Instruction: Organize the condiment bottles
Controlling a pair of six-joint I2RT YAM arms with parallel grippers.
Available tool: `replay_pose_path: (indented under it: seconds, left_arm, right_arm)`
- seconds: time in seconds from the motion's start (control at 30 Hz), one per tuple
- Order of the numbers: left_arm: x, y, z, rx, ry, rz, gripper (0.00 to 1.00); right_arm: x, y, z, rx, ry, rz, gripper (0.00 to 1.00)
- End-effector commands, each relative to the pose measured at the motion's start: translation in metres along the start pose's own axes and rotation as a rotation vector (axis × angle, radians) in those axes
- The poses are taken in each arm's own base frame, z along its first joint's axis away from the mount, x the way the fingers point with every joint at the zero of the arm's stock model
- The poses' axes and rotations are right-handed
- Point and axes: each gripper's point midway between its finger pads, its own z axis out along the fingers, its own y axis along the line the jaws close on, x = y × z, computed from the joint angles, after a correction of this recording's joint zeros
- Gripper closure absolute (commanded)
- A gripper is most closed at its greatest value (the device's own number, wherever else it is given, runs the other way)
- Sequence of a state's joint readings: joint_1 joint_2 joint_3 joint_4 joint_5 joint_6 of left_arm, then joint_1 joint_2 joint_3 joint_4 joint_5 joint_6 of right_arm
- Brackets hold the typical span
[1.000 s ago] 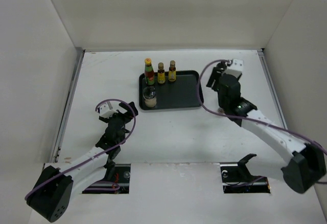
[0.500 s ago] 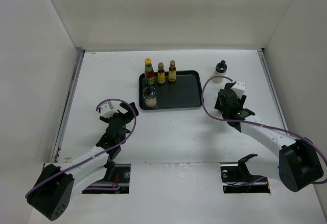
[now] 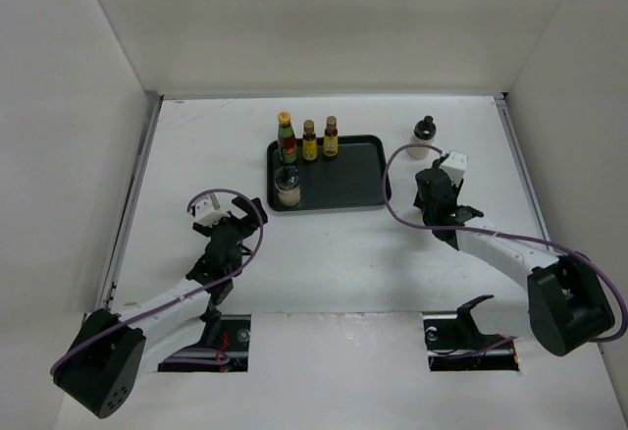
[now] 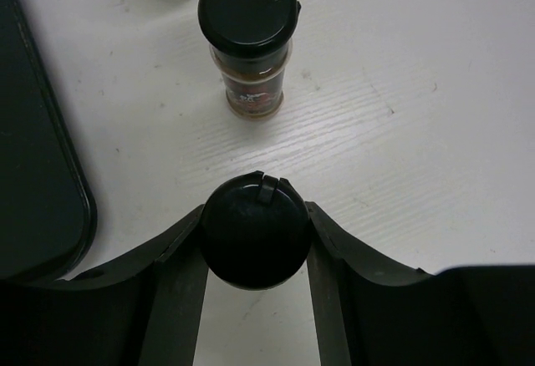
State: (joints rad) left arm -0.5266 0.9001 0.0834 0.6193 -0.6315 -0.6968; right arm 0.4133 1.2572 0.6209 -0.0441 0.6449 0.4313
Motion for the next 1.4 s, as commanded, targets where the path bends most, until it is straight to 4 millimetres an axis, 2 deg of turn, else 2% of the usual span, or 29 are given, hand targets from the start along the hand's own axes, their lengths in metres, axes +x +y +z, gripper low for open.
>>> replay_pose_path:
  seconds: [0.0,0.1,0.2,0.3,0.53,0.67,0.8,0.97,1.13,1.37]
  left_arm:
    - [-0.013,-0.020,0.003,0.050,-0.036,-0.054,0.00]
    - [-0.014,-0.022,0.002,0.063,-0.037,-0.060,0.00]
    - [-0.013,-0.020,0.003,0.052,-0.036,-0.055,0.00]
    - [-0.012,-0.021,0.004,0.056,-0.029,-0.053,0.00]
    - [-0.013,-0.022,0.003,0.061,-0.028,-0.055,0.00]
    - [-0.013,-0.021,0.003,0.059,-0.032,-0.056,0.00]
    - [-0.011,-0.023,0.004,0.068,-0.021,-0.054,0.00]
    - [-0.009,-0.022,0.006,0.062,-0.014,-0.050,0.00]
    - [-0.009,-0.022,0.007,0.059,-0.016,-0.050,0.00]
    - [-0.009,-0.022,0.007,0.061,-0.013,-0.049,0.00]
  right_arm:
    - [-0.045,0.004,-0.006,0.011,-0.128,0.063,0.54]
    - [-0.069,0.014,-0.017,-0.021,-0.183,0.060,0.55]
    - [-0.092,0.036,-0.024,-0.087,-0.228,0.090,0.56]
    - [-0.111,0.081,-0.017,-0.204,-0.244,0.104,0.57]
    - [-0.132,0.194,0.020,-0.369,-0.261,0.076,0.57]
    - [-0.131,0.233,0.042,-0.385,-0.262,0.011,0.57]
    - [-0.132,0.252,0.056,-0.397,-0.262,-0.006,0.56]
    - [-0.121,0.265,0.065,-0.418,-0.226,-0.022,0.55]
    - [-0.102,0.265,0.076,-0.408,-0.184,-0.041,0.54]
    - [-0.088,0.263,0.083,-0.386,-0.145,-0.070,0.54]
